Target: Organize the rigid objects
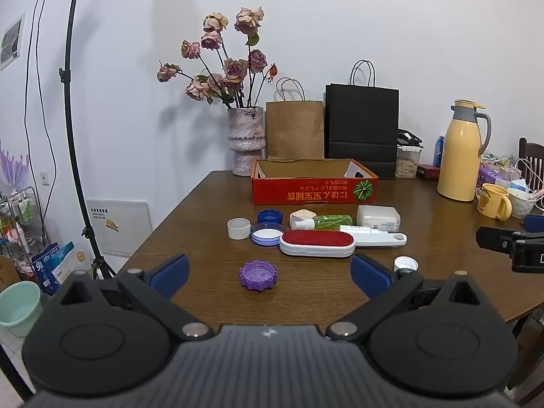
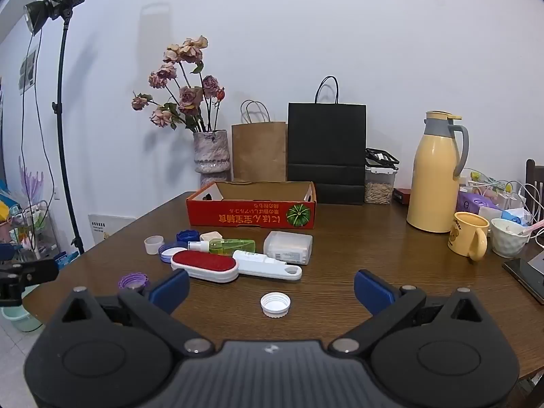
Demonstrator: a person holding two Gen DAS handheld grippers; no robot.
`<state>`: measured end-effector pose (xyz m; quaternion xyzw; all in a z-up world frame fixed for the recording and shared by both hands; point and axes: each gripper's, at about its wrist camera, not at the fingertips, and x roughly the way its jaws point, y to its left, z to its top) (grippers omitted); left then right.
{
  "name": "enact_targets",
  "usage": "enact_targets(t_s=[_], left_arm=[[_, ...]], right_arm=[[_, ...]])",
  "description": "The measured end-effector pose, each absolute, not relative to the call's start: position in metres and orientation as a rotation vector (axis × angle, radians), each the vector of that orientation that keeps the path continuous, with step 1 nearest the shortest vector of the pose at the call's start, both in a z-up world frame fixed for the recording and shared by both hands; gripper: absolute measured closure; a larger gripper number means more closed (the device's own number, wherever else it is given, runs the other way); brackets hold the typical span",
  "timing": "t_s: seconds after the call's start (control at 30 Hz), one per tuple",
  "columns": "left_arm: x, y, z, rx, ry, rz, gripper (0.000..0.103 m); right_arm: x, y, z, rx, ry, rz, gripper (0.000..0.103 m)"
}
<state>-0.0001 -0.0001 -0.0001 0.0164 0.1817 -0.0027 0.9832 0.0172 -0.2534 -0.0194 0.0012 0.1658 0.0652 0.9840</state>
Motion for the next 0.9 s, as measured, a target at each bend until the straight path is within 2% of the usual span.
enact_targets(t_s=[0.9], left_arm=[[0.0004,-0.0005,-0.0040,0.023,0.374,-0.006,0.000]], right_arm=[[0.0161,-0.2537,-0.0196,-0.001,0.331,0.131,0.000]])
